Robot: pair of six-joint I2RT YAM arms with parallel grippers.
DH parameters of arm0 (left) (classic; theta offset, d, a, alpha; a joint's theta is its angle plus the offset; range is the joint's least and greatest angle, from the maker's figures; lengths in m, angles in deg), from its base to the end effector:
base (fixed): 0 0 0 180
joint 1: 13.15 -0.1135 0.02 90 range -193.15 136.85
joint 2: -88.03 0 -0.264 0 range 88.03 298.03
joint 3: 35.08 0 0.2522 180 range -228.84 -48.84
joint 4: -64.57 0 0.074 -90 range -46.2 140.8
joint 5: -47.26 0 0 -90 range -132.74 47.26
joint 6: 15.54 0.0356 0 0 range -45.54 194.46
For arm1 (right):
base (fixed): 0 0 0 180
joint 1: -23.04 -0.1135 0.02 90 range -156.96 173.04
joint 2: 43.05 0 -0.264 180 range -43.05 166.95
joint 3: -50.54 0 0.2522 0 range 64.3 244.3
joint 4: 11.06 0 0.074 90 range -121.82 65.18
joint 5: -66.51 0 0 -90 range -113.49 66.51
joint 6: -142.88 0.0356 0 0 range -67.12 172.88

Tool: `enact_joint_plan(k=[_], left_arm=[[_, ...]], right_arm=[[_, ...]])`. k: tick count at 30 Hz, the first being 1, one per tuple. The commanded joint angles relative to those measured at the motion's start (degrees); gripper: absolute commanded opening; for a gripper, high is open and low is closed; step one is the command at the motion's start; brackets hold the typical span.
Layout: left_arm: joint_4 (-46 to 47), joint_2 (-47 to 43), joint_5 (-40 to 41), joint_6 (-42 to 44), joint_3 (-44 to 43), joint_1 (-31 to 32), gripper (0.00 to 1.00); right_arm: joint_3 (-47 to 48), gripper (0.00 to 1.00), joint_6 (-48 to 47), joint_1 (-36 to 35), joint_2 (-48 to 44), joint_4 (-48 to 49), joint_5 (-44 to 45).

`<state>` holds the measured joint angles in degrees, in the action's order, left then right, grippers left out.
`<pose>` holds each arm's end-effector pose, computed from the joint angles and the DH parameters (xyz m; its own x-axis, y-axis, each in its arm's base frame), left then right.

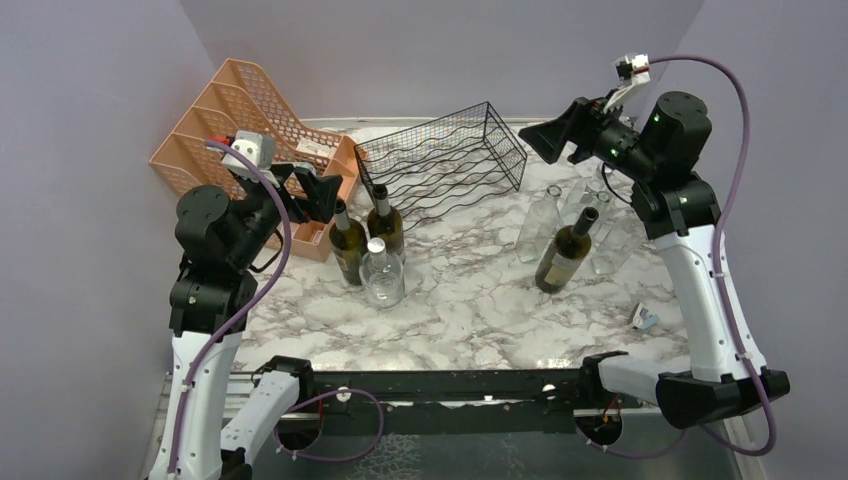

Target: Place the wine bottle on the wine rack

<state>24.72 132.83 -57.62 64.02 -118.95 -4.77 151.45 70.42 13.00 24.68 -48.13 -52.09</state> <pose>0.1341 -0.0290 0.4570 -0.0848 -0.1645 -0.9827 0.3859 0.9039 -0.1846 0.2295 0.0579 0.4887 -0.2516 0.2242 -0.9415 -0.5742 0.7485 0.3316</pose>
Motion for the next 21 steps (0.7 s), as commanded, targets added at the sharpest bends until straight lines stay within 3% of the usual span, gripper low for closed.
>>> enact_joint_plan(k=[1, 4, 10, 21], left_arm=[[7.1, -0.1, -4.6, 2.1, 1.7, 0.3, 0.99], [8.1, 0.9, -7.2, 0.6, 0.9, 0.4, 0.99], [8.4, 1.5, -4.3, 1.0, -1.9, 0.4, 0.99], [9.5, 2.6, -3.6, -0.3, -4.1, 0.4, 0.99]], right_arm=[[-0.9, 0.84, 4.0, 0.2, 2.3, 10.1, -15.4], [-3.3, 0.86, 5.8, -1.8, 2.8, 16.1, -17.2], [4.0, 0.93, -3.2, -13.8, 9.0, 8.7, -7.0], [8.6, 0.82, -10.1, -30.8, 20.7, 4.1, 10.7]])
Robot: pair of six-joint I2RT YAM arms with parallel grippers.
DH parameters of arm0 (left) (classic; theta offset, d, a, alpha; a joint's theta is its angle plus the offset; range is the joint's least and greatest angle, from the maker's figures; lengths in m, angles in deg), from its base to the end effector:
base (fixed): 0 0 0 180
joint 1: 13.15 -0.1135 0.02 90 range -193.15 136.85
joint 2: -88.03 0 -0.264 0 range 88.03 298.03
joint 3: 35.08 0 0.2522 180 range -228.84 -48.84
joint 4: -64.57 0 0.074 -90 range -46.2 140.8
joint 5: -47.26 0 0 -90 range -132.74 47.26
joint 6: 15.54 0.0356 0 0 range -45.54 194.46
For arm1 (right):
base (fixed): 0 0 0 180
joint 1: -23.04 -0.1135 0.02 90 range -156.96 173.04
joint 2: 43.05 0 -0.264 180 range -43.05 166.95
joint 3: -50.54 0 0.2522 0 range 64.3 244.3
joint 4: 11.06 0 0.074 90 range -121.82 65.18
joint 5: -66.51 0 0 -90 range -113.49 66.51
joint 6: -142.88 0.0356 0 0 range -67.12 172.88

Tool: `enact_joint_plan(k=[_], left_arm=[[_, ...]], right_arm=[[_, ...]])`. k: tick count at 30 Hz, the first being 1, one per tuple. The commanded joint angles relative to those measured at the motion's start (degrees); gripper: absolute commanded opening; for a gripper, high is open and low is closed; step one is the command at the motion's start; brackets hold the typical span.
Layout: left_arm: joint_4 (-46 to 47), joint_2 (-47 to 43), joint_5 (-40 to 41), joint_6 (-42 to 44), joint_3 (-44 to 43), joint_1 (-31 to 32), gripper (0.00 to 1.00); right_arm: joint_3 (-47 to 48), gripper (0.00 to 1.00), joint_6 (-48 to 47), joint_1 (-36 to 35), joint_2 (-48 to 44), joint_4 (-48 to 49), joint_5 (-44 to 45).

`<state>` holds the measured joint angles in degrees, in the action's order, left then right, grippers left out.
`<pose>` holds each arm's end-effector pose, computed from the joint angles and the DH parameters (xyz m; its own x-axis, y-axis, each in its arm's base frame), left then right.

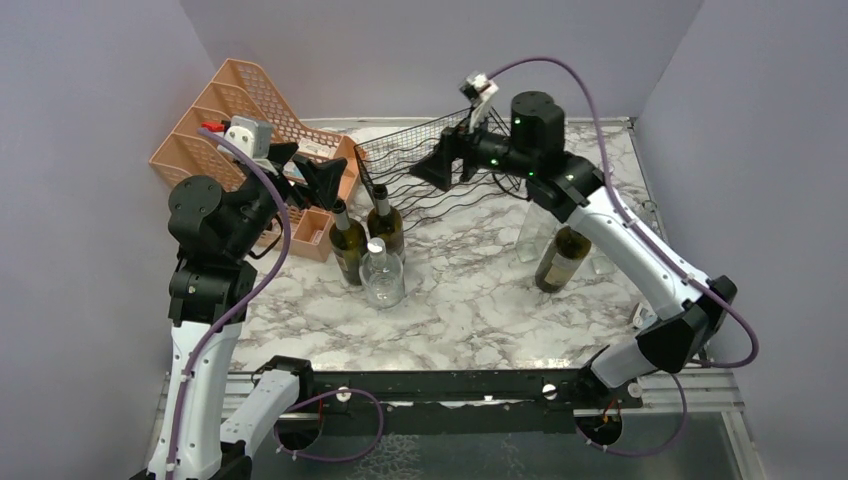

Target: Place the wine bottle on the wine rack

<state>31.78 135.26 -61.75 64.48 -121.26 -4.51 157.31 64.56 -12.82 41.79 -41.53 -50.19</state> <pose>0.1405 -0.0331 0.4774 0.0244 -0.1694 -0.9852 0.4736 0.8699 -0.1379 0.2620 0.2091 0.4549 -0.2967 0.0087 -0.9549 -0.8408 0.4717 0.2655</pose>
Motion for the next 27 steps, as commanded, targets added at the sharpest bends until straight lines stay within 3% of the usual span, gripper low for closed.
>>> enact_joint_plan(k=[1, 8, 27], left_arm=[[2.7, 0.1, 0.7, -0.9, -1.7, 0.1, 0.99], [4.0, 0.6, -1.8, -1.4, -1.9, 0.1, 0.99], [7.4, 1.2, -10.6, -3.0, -1.7, 0.1, 0.99]], right_arm=[[3.3, 0.82, -4.9, -6.4, 4.8, -2.9, 9.9], [7.0, 0.78, -7.1, -12.9, 11.5, -3.1, 16.0], [3.6, 0.40, -15.7, -17.3, 18.2, 4.9, 20.0]])
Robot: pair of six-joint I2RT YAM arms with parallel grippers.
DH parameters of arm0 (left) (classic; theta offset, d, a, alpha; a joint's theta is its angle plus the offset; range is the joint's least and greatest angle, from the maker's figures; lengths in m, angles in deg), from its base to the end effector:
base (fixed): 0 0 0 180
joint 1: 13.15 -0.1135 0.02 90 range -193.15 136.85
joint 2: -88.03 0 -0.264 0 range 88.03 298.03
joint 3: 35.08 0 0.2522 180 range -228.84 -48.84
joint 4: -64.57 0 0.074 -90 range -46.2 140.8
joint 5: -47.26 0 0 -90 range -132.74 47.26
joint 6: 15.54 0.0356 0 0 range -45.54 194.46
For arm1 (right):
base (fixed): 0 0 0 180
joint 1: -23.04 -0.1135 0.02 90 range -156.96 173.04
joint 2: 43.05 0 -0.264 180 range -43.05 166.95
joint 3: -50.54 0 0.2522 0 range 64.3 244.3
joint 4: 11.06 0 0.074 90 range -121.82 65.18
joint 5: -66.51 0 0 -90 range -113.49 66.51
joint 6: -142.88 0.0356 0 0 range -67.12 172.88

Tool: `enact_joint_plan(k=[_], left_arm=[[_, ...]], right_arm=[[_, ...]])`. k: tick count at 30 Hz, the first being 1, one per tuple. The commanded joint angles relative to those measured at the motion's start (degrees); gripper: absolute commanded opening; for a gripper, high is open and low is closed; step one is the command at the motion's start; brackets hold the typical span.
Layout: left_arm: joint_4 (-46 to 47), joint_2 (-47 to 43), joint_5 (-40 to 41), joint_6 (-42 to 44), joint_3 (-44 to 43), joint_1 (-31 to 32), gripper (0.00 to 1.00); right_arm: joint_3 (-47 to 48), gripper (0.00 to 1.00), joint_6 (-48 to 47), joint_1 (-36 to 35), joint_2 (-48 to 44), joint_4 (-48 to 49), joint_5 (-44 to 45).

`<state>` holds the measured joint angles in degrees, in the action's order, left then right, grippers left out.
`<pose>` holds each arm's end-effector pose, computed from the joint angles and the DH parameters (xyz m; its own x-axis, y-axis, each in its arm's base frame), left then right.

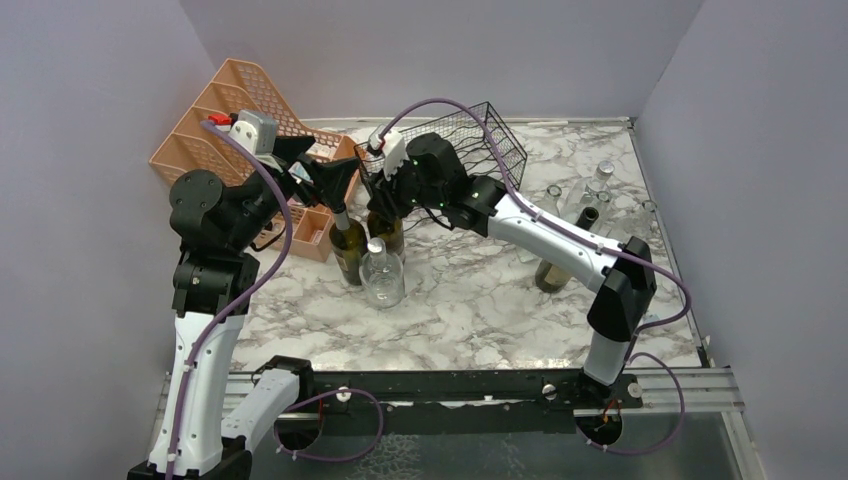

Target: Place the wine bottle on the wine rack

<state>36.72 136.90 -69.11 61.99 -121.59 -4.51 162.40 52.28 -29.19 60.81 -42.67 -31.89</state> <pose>0.1463 -0.0382 0.4844 0.0416 -0.2020 -0.9785 0.5902 0.7952 -0.1390 0.2611 0.3455 0.3612 -0.2362 -0.3218 -0.9169 -0.8665 0.4968 0.0489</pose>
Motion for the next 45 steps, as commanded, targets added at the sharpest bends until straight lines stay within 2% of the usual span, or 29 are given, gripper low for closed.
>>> enact_joint_plan(k=[1, 4, 5, 10, 12, 18, 25, 29, 36, 45], left_arm=[[2.6, -0.5, -4.6, 0.0, -1.3, 0.1, 0.99], [3.4, -1.0, -7.9, 2.7, -0.9, 0.1, 0.99], [3.9, -1.3, -8.1, 3.0, -0.7, 0.1, 0.99], [5.5, -1.3, -10.6, 2.2, 0.0, 0.1, 0.99], [6.7, -0.9, -12.6, 1.3, 0.5, 0.1, 0.99], [10.6, 0.2, -26.9, 0.6, 0.5, 0.2, 0.99], [19.4, 2.5, -28.3, -6.7, 3.6, 1.1, 0.99], [25.1, 5.8, -28.0, -11.4, 5.4, 4.5, 0.99], [26.1, 12.6, -21.7, -3.1, 7.9, 17.4, 0.99], [24.3, 20.8, -17.3, 13.0, 9.8, 23.9, 0.99]], right_arm=[[-2.7, 0.37, -4.1, -1.1, -1.3, 7.2, 1.8], [-5.5, 0.27, -5.3, -1.3, -3.2, 10.2, 1.6], [-6.6, 0.20, -5.6, -1.3, -3.9, 11.1, 1.9], [-11.6, 0.02, -6.2, -1.2, -8.3, 14.3, 4.8], [-13.2, 0.01, -6.4, -1.3, -10.6, 14.8, 6.0], [-16.7, 0.01, -6.1, -1.2, -18.8, 9.4, 11.5], [-24.6, 0.01, -2.0, -1.3, -29.8, 8.7, 19.9], [-27.6, 0.01, 0.3, -1.2, -35.1, 10.1, 26.0], [-24.6, 0.01, 3.6, -1.3, -39.5, 8.1, 31.8], [-13.9, 0.01, 6.2, -1.3, -39.7, -1.8, 32.0]])
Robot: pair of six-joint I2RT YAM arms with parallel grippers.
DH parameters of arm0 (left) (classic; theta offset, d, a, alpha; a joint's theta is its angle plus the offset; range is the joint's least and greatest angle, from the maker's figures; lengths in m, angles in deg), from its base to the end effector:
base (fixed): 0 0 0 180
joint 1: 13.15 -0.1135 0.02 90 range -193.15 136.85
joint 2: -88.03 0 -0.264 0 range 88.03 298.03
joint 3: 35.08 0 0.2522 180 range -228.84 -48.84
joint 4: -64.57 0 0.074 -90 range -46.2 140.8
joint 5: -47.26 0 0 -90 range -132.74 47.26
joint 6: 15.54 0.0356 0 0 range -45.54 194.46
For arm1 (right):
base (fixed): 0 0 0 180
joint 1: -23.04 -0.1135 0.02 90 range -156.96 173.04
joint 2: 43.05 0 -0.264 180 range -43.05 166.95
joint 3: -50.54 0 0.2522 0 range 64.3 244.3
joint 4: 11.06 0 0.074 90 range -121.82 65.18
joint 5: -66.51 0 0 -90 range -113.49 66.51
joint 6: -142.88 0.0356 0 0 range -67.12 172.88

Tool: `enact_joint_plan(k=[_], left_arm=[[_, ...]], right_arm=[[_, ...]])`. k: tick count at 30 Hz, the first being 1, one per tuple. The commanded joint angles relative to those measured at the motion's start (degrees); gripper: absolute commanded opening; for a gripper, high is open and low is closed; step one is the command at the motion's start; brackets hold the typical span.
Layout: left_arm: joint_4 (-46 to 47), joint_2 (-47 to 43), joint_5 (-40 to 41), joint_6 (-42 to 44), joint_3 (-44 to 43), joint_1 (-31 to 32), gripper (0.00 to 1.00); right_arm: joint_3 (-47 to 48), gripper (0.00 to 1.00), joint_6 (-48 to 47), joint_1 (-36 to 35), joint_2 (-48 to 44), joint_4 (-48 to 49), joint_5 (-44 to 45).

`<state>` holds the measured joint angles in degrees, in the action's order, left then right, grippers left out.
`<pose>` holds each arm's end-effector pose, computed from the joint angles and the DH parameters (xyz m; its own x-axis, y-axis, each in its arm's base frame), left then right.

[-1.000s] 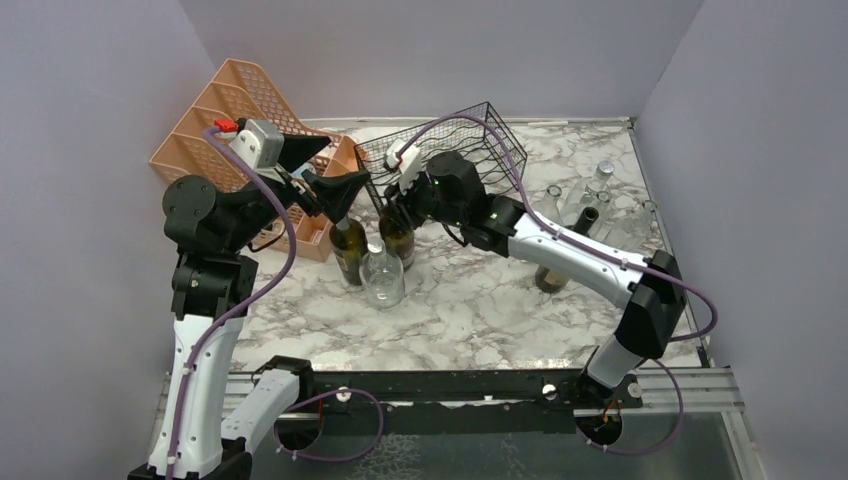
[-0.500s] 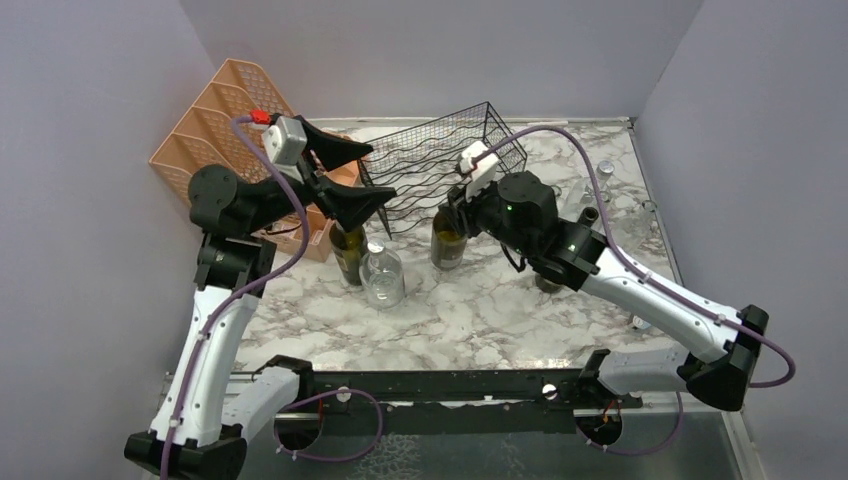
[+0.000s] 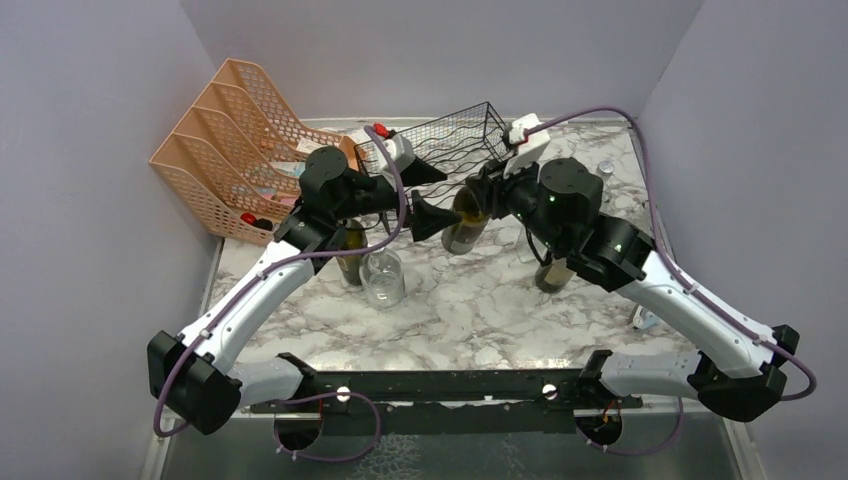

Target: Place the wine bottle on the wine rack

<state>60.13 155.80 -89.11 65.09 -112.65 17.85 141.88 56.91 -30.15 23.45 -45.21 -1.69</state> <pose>0.2154 -0.1595 0.4100 -0.0794 -0.0833 -0.9934 0.9731 0.2095 -0.0954 0.1599 0.1916 0.4442 -0.1335 -0.0695 -0.9886 -0.5157 0.8567 0.0094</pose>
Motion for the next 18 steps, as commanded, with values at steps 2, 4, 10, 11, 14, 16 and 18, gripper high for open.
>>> enact_joint_plan(k=[2, 4, 10, 11, 14, 16, 18], left_arm=[[0.3, 3.2, 1.9, 12.5, 1.1, 2.1, 0.99], [0.4, 4.4, 1.1, 14.4, 1.5, 2.3, 0.99], [3.4, 7.7, 4.4, 18.5, 3.5, 4.0, 0.99], [5.0, 7.8, 5.1, 18.8, 4.5, 4.2, 0.99], [7.9, 8.3, 5.5, 19.4, 6.2, 4.7, 0.99], [8.2, 8.9, 6.2, 19.7, 6.5, 5.1, 0.99], [8.5, 9.3, 6.1, 19.5, 6.7, 5.6, 0.99]], right_arm=[[8.0, 0.01, 1.5, -0.3, -2.6, -0.1, -0.1], [8.3, 0.01, 1.5, -0.3, -3.0, 0.2, -1.6], [9.8, 0.01, 3.3, -0.3, -2.5, 0.4, -4.6], [10.1, 0.01, 3.6, -0.3, -2.4, 0.4, -5.1], [11.4, 0.01, 4.8, -0.3, -1.8, 0.2, -5.7], [12.3, 0.01, 5.5, -0.3, -1.5, 0.2, -5.9], [13.0, 0.01, 6.2, -0.3, -1.5, 0.2, -5.8]])
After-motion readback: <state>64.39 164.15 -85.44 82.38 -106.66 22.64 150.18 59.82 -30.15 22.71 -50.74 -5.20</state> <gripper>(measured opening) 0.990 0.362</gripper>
